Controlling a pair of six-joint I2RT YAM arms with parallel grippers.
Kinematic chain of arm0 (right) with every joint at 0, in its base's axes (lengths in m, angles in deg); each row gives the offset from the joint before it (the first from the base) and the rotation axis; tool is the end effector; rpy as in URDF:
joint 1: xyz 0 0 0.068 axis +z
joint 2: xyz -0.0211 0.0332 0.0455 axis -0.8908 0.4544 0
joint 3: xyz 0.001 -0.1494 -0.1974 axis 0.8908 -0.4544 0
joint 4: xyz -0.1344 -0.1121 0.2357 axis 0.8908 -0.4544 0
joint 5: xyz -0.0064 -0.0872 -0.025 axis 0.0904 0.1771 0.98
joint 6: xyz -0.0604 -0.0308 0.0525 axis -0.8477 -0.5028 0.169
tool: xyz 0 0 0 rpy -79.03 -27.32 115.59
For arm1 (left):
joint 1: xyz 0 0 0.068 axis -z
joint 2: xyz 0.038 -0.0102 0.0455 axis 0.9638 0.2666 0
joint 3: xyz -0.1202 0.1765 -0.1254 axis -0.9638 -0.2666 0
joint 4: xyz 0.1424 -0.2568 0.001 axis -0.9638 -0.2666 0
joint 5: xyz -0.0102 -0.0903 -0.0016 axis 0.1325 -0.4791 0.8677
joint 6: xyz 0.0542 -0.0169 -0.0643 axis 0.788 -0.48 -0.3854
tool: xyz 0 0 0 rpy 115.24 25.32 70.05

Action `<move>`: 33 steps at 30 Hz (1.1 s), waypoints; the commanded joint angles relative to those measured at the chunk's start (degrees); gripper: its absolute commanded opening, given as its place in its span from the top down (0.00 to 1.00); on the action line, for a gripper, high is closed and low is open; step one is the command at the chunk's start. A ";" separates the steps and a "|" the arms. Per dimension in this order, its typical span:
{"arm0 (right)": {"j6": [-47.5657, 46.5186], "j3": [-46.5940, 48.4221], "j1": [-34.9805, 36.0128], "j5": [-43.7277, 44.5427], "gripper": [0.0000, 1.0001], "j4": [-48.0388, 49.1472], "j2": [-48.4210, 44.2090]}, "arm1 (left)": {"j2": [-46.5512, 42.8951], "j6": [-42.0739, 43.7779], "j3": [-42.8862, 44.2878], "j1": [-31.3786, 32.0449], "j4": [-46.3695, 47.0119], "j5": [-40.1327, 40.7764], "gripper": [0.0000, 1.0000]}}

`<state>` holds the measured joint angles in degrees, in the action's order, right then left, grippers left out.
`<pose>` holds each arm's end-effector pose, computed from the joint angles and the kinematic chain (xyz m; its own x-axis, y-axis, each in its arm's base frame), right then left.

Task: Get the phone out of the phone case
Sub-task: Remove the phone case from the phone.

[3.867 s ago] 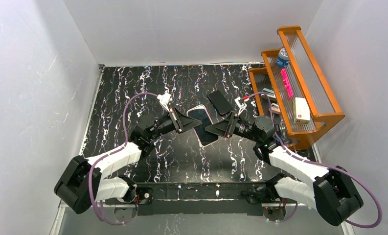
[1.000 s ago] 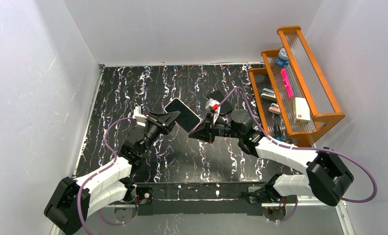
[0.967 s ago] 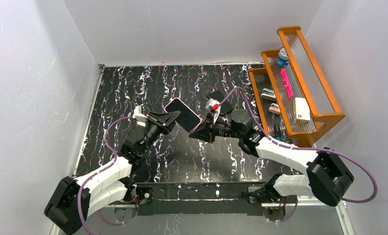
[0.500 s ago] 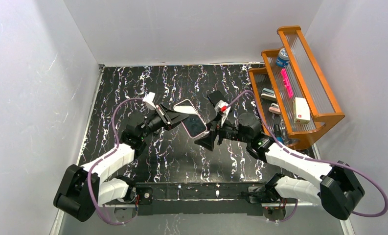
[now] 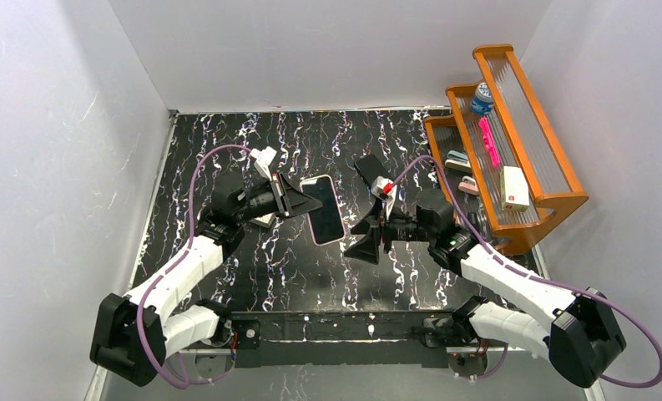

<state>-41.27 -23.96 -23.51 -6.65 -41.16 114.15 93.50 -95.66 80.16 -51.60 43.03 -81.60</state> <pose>0.2034 0.2283 0.2224 -0.3879 -0.0588 -0.9198 -0.8999 0.2398 0.3642 0.2701 -0.1697 0.2578 -0.7287 -0.3330 -0.5984 0.5435 0.2505 -0.8012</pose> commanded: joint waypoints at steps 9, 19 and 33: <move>1.82 6.08 -0.15 -13.07 0.25 7.49 5.93 | -2.88 -0.91 2.41 -0.38 6.10 -7.81 1.00; 1.39 8.40 -0.23 -15.39 0.45 9.05 8.58 | -1.87 -1.97 2.08 -0.42 8.63 -8.94 1.00; -6.10 8.68 -0.75 -17.59 0.99 9.13 9.70 | -0.70 -4.48 2.38 -0.41 9.73 -7.99 1.00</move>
<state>-39.48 -17.54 -24.34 -22.89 -35.00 124.71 92.87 -95.86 80.29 -51.58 51.05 -90.08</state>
